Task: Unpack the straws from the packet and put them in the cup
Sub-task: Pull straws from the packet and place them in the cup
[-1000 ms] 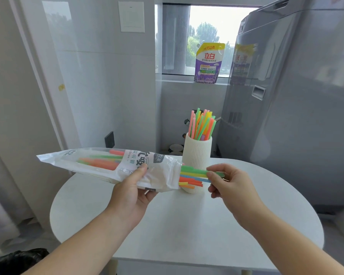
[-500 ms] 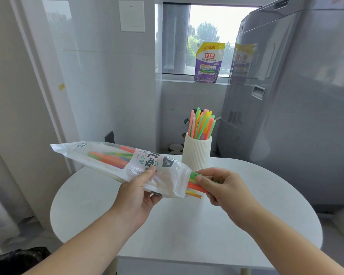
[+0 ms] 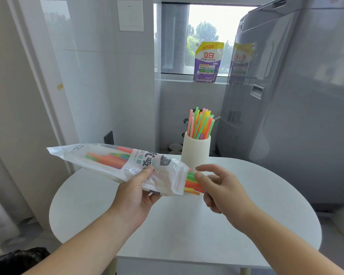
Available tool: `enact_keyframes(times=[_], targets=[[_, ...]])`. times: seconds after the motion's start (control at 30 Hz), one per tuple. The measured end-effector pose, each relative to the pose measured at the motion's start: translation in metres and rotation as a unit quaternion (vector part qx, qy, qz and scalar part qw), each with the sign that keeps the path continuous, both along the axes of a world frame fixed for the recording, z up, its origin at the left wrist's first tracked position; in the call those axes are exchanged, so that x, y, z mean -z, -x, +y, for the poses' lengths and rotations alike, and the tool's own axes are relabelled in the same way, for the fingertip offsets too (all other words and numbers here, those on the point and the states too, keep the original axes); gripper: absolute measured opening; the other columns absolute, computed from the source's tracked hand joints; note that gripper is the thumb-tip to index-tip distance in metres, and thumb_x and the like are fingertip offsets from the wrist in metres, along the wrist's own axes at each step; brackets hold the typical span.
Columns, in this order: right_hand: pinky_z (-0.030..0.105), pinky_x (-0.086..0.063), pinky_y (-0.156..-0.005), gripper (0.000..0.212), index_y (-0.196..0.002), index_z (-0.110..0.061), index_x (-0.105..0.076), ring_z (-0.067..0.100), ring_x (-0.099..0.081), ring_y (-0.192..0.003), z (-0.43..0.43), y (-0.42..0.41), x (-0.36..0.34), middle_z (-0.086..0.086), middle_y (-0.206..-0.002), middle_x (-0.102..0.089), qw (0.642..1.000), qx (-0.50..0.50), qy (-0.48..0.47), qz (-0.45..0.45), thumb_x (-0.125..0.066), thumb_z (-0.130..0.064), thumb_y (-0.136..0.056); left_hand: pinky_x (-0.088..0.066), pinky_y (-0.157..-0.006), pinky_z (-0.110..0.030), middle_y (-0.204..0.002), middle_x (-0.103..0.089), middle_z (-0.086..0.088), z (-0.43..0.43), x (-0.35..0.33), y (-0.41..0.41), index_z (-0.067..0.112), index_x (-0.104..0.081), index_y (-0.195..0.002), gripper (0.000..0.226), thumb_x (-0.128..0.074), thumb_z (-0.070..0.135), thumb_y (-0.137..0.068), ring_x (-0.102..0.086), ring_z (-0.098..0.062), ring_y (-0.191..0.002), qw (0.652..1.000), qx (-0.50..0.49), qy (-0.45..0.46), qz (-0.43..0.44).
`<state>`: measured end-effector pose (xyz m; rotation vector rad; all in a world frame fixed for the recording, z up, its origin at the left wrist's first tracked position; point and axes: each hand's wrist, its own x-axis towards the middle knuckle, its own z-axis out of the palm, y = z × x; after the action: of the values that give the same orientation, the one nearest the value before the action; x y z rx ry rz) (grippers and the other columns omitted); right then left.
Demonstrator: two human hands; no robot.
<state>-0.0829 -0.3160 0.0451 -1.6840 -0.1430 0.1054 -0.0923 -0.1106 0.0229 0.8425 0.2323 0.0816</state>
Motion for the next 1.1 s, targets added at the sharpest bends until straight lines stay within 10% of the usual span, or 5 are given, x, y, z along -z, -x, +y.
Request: enact_keyframes(times=[0.47,0.8,1.1], targets=[[0.026,-0.041,-0.046,0.010,-0.086,-0.004,-0.075,0.020,-0.046,-0.052,-0.020,-0.009,-0.009,0.014,-0.061,-0.058,1.000,0.013,-0.024,0.004,-0.072,-0.012,-0.091,-0.061,-0.057,-0.030,-0.123,-0.075,-0.012,0.006,-0.002,-0.001,0.012,-0.064,-0.136,0.040,-0.066,0.012,-0.096,-0.074,-0.023,-0.091,1.000,-0.007,0.014,0.019],[0.012,-0.051,-0.052,0.007,-0.090,-0.007,-0.063,0.008,-0.053,-0.056,-0.013,-0.008,-0.022,0.003,-0.068,-0.065,0.899,0.077,-0.406,0.143,-0.069,-0.010,-0.091,-0.063,-0.058,-0.032,-0.125,-0.075,-0.012,-0.002,-0.005,-0.001,0.016,-0.063,-0.137,0.041,-0.065,0.009,-0.096,-0.076,-0.023,-0.092,0.998,-0.016,0.048,0.029],[0.015,-0.052,-0.057,0.013,-0.100,-0.006,-0.072,0.008,-0.053,-0.063,-0.001,-0.011,-0.016,0.007,-0.091,-0.060,0.927,0.074,-0.357,0.094,-0.068,-0.014,-0.091,-0.065,-0.060,-0.035,-0.103,-0.081,-0.007,-0.008,-0.008,0.002,0.014,-0.065,-0.131,0.035,-0.064,0.007,-0.096,-0.079,-0.021,-0.080,0.998,-0.008,0.056,0.024]])
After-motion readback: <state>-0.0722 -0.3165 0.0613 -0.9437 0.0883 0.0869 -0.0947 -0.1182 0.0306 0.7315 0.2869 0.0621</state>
